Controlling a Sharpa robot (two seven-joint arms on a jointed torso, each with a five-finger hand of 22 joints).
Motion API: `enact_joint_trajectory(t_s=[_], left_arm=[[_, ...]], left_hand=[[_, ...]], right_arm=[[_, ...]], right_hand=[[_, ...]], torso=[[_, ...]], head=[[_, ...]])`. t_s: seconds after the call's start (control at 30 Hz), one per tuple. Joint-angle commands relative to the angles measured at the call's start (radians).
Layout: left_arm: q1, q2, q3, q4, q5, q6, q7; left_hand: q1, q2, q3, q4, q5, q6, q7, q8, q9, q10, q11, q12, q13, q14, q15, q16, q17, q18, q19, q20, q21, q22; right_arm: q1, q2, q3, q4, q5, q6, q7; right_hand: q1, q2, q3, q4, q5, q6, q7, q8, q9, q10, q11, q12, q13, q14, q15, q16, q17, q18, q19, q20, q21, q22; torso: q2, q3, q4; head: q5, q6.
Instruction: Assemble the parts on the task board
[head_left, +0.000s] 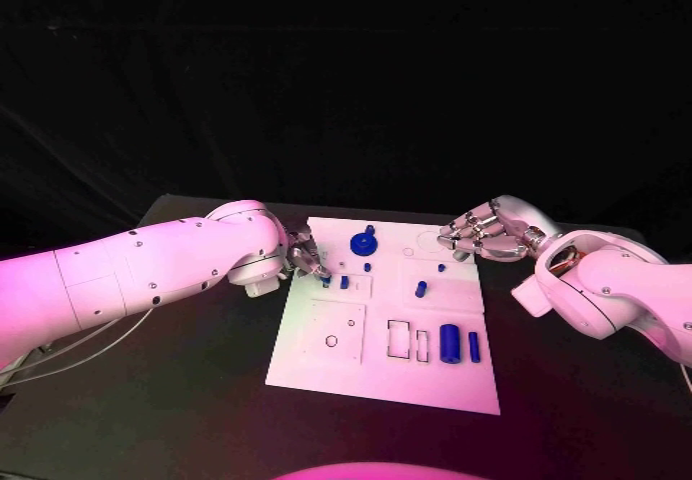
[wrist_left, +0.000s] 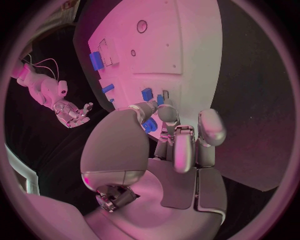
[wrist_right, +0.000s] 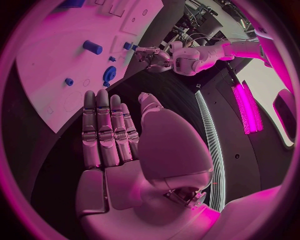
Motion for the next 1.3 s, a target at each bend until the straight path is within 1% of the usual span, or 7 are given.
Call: enact_joint_trajectory(t_s=[0.03,0.27,0.53,0.67,0.87,1.1,1.3], left_arm=[[-0.004,0.008,0.0,0.0,-0.038,-0.011,0.009],[-0.006,0.017,0.0,-0.008,-0.059,0.002,0.004],[-0.007,0.021,0.0,-0.016,-0.08,0.048,-0.003],[-0.007,0.023,0.0,-0.023,-0.096,0.066,-0.006],[-0.007,0.024,0.0,-0.028,-0.104,0.091,-0.009],[-0.007,0.024,0.0,-0.022,-0.114,0.101,-0.011],[-0.007,0.032,0.0,-0.026,-0.117,0.098,-0.012]], left_hand=[[-0.009,0.004,0.159,-0.153,0.003,0.027,-0.017,0.007,0.001,0.007,-0.003,0.006,0.001,0.079,-0.009,0.0,0.17,-0.01,0.009,-0.002,0.003,0.002],[-0.013,0.003,0.163,-0.156,0.003,0.028,-0.017,0.008,0.0,0.01,-0.003,0.009,0.004,0.079,-0.01,0.001,0.17,-0.011,0.011,-0.002,0.005,0.005],[-0.017,0.001,0.168,-0.161,0.003,0.03,-0.018,0.009,0.0,0.011,-0.004,0.008,0.003,0.079,-0.01,0.001,0.17,-0.01,0.01,-0.002,0.004,0.003],[-0.018,0.001,0.169,-0.161,0.003,0.03,-0.018,0.009,0.0,0.012,-0.004,0.009,0.004,0.079,-0.01,0.0,0.17,-0.011,0.01,-0.002,0.004,0.004],[-0.02,-0.001,0.171,-0.165,0.003,0.031,-0.019,0.01,0.0,0.014,-0.004,0.011,0.006,0.079,-0.01,0.001,0.17,-0.011,0.011,-0.003,0.005,0.006],[-0.022,-0.002,0.173,-0.167,0.002,0.032,-0.019,0.011,0.0,0.016,-0.005,0.013,0.009,0.079,-0.01,0.001,0.17,-0.012,0.013,-0.003,0.007,0.008],[-0.022,-0.002,0.173,-0.167,0.002,0.032,-0.019,0.011,0.0,0.016,-0.005,0.013,0.009,0.079,-0.01,0.001,0.17,-0.012,0.013,-0.003,0.007,0.008]], right_arm=[[-0.002,0.0,0.0,0.002,-0.003,0.014,0.003],[-0.002,0.0,0.0,0.002,-0.003,0.014,0.003],[-0.003,-0.001,0.0,0.003,-0.003,0.012,0.001],[-0.003,-0.002,0.0,0.003,-0.003,0.012,0.001],[-0.003,-0.002,0.0,0.003,-0.003,0.012,0.002],[-0.003,-0.001,0.0,0.003,-0.003,0.012,0.002],[-0.003,-0.001,0.0,0.003,-0.003,0.013,0.002]], right_hand=[[-0.004,0.006,-0.005,0.003,0.005,-0.007,0.0,-0.002,0.0,-0.006,0.0,0.005,-0.001,0.003,-0.001,-0.005,-0.001,0.013,0.004,0.001,-0.006,-0.001],[-0.004,0.006,-0.005,0.003,0.005,-0.007,0.0,-0.002,0.0,-0.006,0.0,0.005,-0.001,0.003,-0.001,-0.005,-0.001,0.013,0.004,0.001,-0.006,-0.001],[-0.004,0.006,-0.005,0.003,0.007,-0.007,0.0,-0.002,0.0,-0.006,0.0,0.005,-0.002,0.003,-0.001,-0.006,-0.001,0.013,0.004,0.001,-0.006,-0.002],[-0.004,0.006,-0.005,0.003,0.007,-0.007,0.0,-0.002,0.0,-0.006,0.0,0.005,-0.002,0.003,-0.001,-0.006,-0.001,0.013,0.004,0.001,-0.006,-0.002],[-0.004,0.006,-0.005,0.003,0.007,-0.007,0.0,-0.002,0.0,-0.006,0.0,0.005,-0.002,0.003,-0.001,-0.006,-0.001,0.013,0.004,0.001,-0.006,-0.002],[-0.004,0.006,-0.005,0.003,0.007,-0.007,0.0,-0.002,0.0,-0.006,0.0,0.005,-0.002,0.003,-0.001,-0.006,-0.001,0.013,0.004,0.001,-0.006,-0.002],[-0.004,0.006,-0.005,0.003,0.007,-0.007,0.0,-0.002,0.0,-0.006,0.0,0.005,-0.002,0.003,-0.001,-0.006,-0.001,0.013,0.004,0.001,-0.006,-0.002]], torso=[[0.0,0.0011,0.0006],[0.001,0.0016,0.0002],[0.001,0.0008,-0.0008],[0.0,0.0018,0.0007],[0.0,0.0014,0.0013],[-0.001,0.0011,-0.0033],[-0.001,0.0004,0.0003]], head=[[-0.001,-0.001],[0.0,-0.002],[0.0,-0.005],[0.0,-0.007],[-0.001,-0.007],[-0.001,-0.004],[-0.005,-0.003]])
